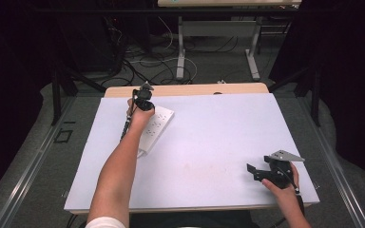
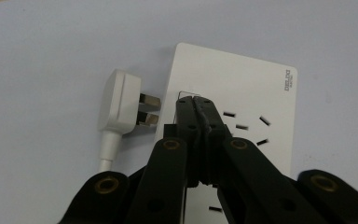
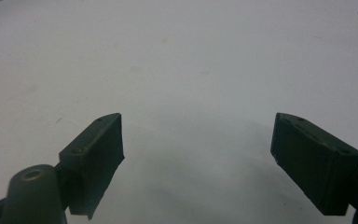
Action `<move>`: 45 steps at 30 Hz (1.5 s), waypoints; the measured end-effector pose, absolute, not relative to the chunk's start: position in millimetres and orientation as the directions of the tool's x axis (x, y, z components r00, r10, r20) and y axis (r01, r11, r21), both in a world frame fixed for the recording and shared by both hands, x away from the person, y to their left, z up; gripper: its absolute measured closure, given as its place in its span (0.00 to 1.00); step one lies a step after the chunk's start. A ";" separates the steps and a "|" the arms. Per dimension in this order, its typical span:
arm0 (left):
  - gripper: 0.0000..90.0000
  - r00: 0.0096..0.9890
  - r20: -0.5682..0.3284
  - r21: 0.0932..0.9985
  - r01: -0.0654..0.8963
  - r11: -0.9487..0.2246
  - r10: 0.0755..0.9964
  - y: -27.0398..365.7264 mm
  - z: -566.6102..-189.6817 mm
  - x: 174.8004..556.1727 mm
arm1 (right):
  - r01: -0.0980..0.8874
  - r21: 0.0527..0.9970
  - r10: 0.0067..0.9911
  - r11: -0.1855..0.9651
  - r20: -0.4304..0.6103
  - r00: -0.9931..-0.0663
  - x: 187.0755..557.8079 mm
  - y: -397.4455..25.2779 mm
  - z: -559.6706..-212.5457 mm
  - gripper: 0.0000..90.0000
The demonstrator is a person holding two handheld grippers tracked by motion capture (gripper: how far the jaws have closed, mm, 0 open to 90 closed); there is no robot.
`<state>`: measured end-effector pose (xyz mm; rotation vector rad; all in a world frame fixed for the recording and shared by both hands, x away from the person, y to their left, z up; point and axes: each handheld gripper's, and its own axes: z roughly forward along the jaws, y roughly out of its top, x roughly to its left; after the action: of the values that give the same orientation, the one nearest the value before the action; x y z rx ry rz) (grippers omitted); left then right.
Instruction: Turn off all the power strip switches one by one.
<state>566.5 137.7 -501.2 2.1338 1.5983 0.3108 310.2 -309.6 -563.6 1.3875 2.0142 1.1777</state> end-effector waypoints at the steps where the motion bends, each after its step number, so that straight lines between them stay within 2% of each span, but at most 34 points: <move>1: 1.00 0.302 -0.088 0.482 0.847 -0.224 0.949 137.7 -501.2 566.5 | 0.546 0.826 0.905 0.139 0.117 -0.409 310.0 -309.2 -563.5 0.18; 24: 1.00 0.293 -0.133 0.500 0.845 -0.191 0.947 135.7 -507.4 577.9 | 0.545 0.828 0.914 0.132 0.111 -0.391 307.7 -310.5 -562.7 0.18; 36: 1.00 0.302 -0.107 0.507 0.836 -0.210 0.947 132.6 -513.1 580.0 | 0.547 0.827 0.913 0.131 0.114 -0.392 307.2 -310.1 -563.0 0.18; 45: 1.00 0.292 -0.125 0.516 0.835 -0.189 0.948 133.0 -514.3 580.1 | 0.545 0.828 0.910 0.133 0.116 -0.398 306.7 -309.8 -562.6 0.18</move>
<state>580.1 133.0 -514.3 2.0740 1.5892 0.3043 306.7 -309.8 -562.6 1.3982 1.9992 1.1738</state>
